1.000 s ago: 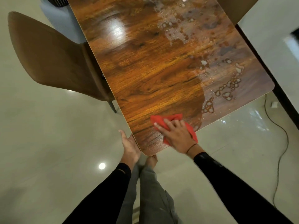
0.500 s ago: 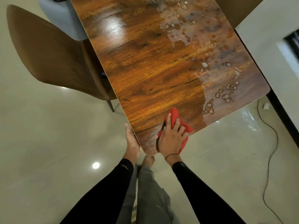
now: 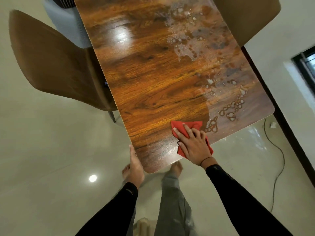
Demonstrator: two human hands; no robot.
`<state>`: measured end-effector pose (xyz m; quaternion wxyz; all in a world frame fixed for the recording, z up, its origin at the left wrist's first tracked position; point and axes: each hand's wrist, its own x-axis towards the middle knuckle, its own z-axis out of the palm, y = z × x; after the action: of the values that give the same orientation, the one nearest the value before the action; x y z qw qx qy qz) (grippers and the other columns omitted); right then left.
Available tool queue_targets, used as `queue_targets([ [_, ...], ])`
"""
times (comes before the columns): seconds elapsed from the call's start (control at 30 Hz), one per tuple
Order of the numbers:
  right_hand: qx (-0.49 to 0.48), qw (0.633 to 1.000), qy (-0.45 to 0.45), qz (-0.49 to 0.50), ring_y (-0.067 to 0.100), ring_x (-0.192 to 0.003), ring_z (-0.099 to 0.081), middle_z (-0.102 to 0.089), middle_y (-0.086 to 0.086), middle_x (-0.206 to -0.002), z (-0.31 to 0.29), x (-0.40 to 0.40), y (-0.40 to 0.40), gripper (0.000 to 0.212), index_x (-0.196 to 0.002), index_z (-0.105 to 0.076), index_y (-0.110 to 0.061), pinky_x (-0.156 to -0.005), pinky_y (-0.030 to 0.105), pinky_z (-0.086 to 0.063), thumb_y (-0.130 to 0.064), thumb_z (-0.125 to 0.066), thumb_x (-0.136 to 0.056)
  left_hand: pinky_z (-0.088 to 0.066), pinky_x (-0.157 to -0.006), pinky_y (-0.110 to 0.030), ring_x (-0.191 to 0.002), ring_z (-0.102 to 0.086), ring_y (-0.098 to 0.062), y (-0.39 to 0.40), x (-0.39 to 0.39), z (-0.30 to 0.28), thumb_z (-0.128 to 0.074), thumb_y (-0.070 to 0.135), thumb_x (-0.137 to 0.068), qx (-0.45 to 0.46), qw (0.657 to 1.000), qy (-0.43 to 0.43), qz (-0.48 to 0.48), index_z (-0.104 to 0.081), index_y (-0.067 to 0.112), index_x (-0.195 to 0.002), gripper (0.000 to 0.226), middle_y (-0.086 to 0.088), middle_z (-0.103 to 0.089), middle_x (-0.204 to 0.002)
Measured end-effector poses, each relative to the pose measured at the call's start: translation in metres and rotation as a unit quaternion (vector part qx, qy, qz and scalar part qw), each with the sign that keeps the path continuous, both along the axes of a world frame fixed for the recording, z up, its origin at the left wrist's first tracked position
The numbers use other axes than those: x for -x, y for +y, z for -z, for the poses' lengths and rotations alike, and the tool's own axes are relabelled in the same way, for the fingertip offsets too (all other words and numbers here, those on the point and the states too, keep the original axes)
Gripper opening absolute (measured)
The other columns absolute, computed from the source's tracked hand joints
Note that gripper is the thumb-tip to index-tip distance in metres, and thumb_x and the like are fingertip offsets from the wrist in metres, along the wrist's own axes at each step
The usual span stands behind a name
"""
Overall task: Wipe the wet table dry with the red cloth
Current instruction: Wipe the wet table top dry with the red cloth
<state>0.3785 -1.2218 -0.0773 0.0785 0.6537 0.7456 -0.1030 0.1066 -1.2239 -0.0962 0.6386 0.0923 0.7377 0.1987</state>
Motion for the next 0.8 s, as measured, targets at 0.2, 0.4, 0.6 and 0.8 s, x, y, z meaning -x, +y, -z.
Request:
queue_targets([
  [0.2, -0.003, 1.0, 0.022, 0.01, 0.03, -0.168, -0.003, -0.009, 0.01, -0.18, 0.002, -0.052, 0.017, 0.062, -0.172, -0.018, -0.031, -0.131, 0.063, -0.013, -0.042, -0.029, -0.113, -0.032, -0.131, -0.049, -0.151, -0.049, -0.033, -0.014, -0.049, -0.006, -0.04, 0.073, -0.106, 0.0, 0.923, -0.11, -0.369, -0.051, 0.011, -0.159, 0.083, -0.015, -0.053, -0.163],
  [0.4, -0.002, 0.997, 0.08, -0.021, 0.029, -0.168, -0.005, -0.012, 0.012, -0.18, 0.002, -0.113, 0.03, 0.062, -0.172, -0.021, -0.027, -0.135, 0.056, -0.012, -0.027, -0.039, -0.113, -0.051, -0.114, -0.043, -0.135, -0.062, -0.028, -0.029, -0.124, -0.022, -0.029, 0.078, -0.103, -0.06, 0.859, -0.017, -0.508, -0.058, 0.034, -0.153, 0.072, 0.0, -0.062, -0.153],
  [0.6, -0.016, 0.996, 0.083, -0.011, 0.03, -0.167, -0.011, -0.016, 0.013, -0.179, 0.002, -0.153, 0.038, 0.061, -0.172, -0.022, -0.027, -0.136, 0.053, -0.012, -0.026, -0.038, -0.114, -0.054, -0.09, -0.037, -0.114, -0.067, -0.025, -0.034, -0.212, -0.021, -0.034, 0.087, -0.097, -0.072, 0.816, -0.058, -0.571, -0.059, 0.04, -0.12, 0.058, 0.0, -0.067, -0.132],
  [0.8, -0.06, 0.986, 0.066, 0.141, 0.033, -0.166, -0.015, -0.021, 0.015, -0.177, 0.003, -0.126, 0.034, 0.061, -0.171, -0.024, -0.025, -0.136, 0.051, -0.012, -0.028, -0.036, -0.111, -0.05, -0.102, -0.045, -0.12, -0.063, -0.027, -0.028, -0.269, -0.015, -0.049, 0.085, -0.089, -0.051, 0.849, -0.149, -0.505, -0.052, 0.024, -0.148, 0.085, -0.006, -0.064, -0.133],
])
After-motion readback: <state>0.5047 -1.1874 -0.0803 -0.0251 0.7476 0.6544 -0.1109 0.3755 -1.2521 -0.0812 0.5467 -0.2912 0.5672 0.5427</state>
